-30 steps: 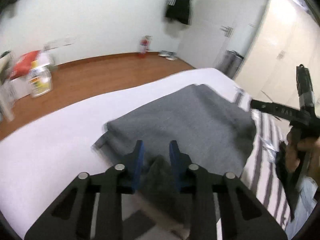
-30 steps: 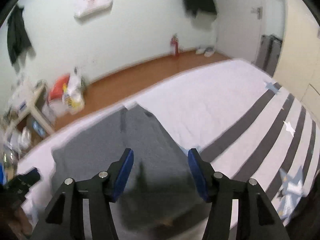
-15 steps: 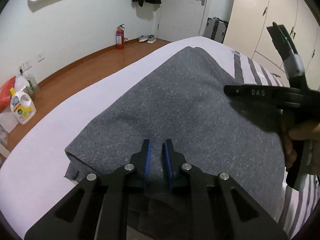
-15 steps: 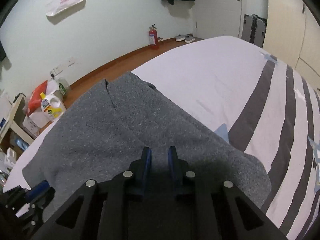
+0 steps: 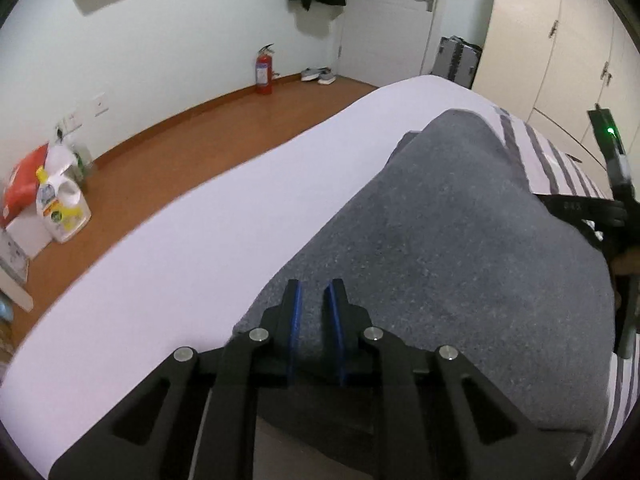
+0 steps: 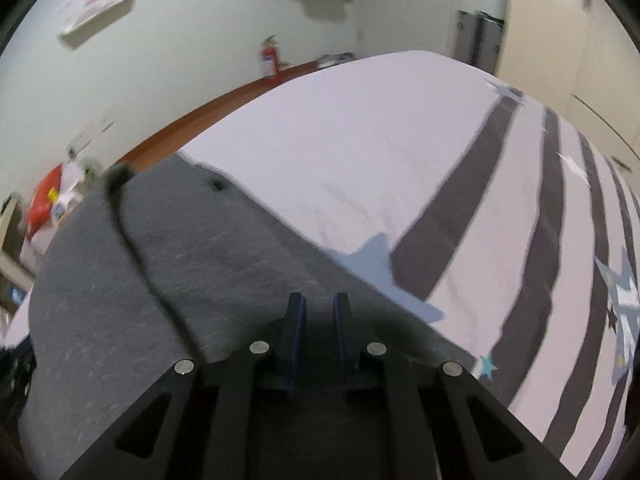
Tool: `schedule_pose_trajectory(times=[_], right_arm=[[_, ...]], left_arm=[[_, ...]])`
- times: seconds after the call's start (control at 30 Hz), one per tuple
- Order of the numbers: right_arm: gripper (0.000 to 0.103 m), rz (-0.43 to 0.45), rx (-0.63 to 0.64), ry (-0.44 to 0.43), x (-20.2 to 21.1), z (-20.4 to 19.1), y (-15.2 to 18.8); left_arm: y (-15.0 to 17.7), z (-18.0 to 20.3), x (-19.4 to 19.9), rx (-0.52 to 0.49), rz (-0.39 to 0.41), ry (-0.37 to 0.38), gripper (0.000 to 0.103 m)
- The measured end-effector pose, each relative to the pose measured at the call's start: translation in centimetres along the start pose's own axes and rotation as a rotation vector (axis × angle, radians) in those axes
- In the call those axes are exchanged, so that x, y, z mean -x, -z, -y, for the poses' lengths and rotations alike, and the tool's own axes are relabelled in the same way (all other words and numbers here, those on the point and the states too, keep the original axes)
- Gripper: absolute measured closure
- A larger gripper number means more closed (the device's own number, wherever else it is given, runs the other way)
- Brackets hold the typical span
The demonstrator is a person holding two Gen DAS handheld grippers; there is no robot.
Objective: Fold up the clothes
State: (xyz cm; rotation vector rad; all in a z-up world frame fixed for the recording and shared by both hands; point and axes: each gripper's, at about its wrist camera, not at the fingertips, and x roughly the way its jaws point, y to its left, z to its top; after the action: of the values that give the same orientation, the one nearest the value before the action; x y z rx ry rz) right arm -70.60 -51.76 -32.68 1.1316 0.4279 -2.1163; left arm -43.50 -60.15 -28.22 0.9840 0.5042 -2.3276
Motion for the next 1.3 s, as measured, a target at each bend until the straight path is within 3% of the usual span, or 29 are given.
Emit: schedule_pose_trajectory(times=[0.1,0.2,0.3,0.4,0.47,0.63,0.73,0.83,0.97,1.07,1.17,1.23,1.3], right_arm=[[0.091,0.078,-0.014,0.020,2.1,0.0,-1.3],[0.091,0.154,0.047,-0.102,4.3,-3.2,-3.1],[0.091,0.151,0.160,-0.231,4.4,-7.9,-4.3],[0.091,0.097,0.213,-0.257,2.0,-10.8,-4.6],[0.092,0.030,0.200,-0.239,-0.7,-11.2,-4.5],[0.094,-0.014,0.085,-0.295,-2.2,-9.0,-5.1],[0.093,0.031,0.122,-0.229,0.1,-7.5,-5.1],[0.093,0.084,0.149,-0.135,3.3,-4.4,-4.1],[0.093,0.088,0.065,-0.079,5.6,1.3,-1.9],[0.092,0.078,0.000,-0.057,6.3,4.4,0.0],[0.092,-0.009,-0.020,-0.032,4.2,5.8,2.3],[0.092,-0.022,-0.043,-0.030,3.9,6.5,3.1],[0.092,0.033,-0.115,-0.042,5.6,6.9,2.8]], left_arm=[[-1.0,-1.4,1.3,0.086,0.041,0.015,0.090],[-1.7,-1.3,2.0,0.103,0.081,0.048,0.090],[-1.8,-0.6,1.1,0.077,0.067,0.062,0.090],[-0.1,-0.5,-1.3,0.032,0.002,0.044,0.090],[0.9,-0.7,-2.1,0.011,0.001,0.036,0.089],[0.3,-1.6,-1.2,0.070,-0.007,0.036,0.089],[-0.5,-1.5,1.0,0.107,0.039,0.046,0.089],[0.1,0.4,4.1,0.113,0.075,0.112,0.089],[1.4,3.7,7.1,0.092,0.089,0.203,0.089],[3.6,5.9,6.5,0.055,0.039,0.216,0.089],[5.8,6.7,4.9,0.030,-0.018,0.190,0.089],[6.3,6.5,4.6,0.019,-0.027,0.182,0.089],[5.6,6.2,5.3,0.023,-0.023,0.187,0.089]])
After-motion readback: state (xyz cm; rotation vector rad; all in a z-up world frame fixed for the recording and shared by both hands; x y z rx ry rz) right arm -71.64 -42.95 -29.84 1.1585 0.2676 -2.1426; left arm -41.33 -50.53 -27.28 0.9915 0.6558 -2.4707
